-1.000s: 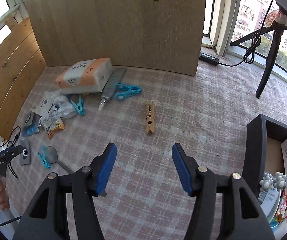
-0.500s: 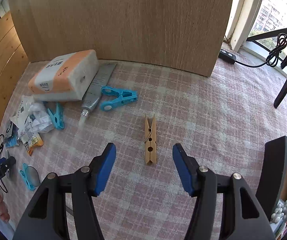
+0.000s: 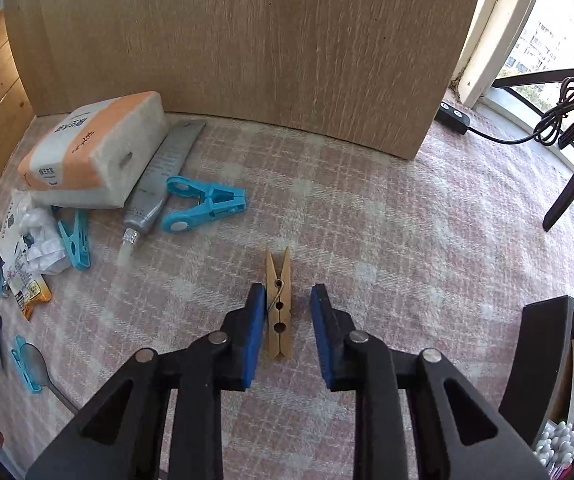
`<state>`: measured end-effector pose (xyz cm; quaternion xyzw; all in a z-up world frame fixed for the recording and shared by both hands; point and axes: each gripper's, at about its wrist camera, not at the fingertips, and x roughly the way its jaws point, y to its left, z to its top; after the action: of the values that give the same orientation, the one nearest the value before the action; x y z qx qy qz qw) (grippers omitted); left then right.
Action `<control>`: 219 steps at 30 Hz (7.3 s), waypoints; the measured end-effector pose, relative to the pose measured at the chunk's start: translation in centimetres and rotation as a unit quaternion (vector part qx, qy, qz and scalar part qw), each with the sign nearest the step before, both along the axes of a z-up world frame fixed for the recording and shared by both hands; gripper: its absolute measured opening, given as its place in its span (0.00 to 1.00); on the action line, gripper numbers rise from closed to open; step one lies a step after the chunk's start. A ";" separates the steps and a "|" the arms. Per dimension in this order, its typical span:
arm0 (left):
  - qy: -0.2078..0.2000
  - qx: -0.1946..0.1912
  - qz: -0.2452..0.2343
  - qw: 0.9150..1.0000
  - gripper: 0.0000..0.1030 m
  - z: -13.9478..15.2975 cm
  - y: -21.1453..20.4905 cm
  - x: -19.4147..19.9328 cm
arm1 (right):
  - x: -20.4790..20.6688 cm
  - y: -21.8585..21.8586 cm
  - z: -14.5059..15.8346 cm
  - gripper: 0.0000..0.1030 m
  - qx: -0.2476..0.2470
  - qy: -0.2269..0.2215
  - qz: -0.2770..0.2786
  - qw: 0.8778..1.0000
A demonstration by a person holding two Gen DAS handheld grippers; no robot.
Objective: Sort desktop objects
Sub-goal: 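Grasp a wooden clothespin with the right tool while the left tool grasps a grey pouch, then carry the clothespin and pouch into the black bin and open both tools, then move both open tools back over the table, then grasp the orange-and-white tissue pack between both tools from its two ends, then carry the tissue pack with both tools into the black bin and release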
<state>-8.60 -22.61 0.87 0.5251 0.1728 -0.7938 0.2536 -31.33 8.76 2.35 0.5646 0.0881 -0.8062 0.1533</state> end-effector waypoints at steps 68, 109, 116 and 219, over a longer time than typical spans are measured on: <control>0.138 0.076 -0.351 0.923 0.11 16.4 45.0 -4.4 | 18.8 35.3 14.1 0.12 -0.053 0.111 -0.193 0.973; 0.107 0.019 -0.268 0.957 0.64 15.0 32.9 -3.8 | 16.4 25.6 14.1 0.54 -0.098 0.106 -0.128 0.981; 0.100 -0.005 -0.242 0.965 0.64 14.9 26.1 -4.5 | 14.7 18.4 14.2 0.56 -0.105 0.106 -0.103 0.983; 0.138 0.079 -0.583 0.797 0.65 15.0 55.2 -6.8 | 18.6 36.1 14.9 0.37 -0.125 0.104 -0.304 0.939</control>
<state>-15.40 32.54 15.91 0.4293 -0.0707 -0.8395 -0.3255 -12.73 44.83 17.20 0.4537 -0.1741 -0.8731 -0.0397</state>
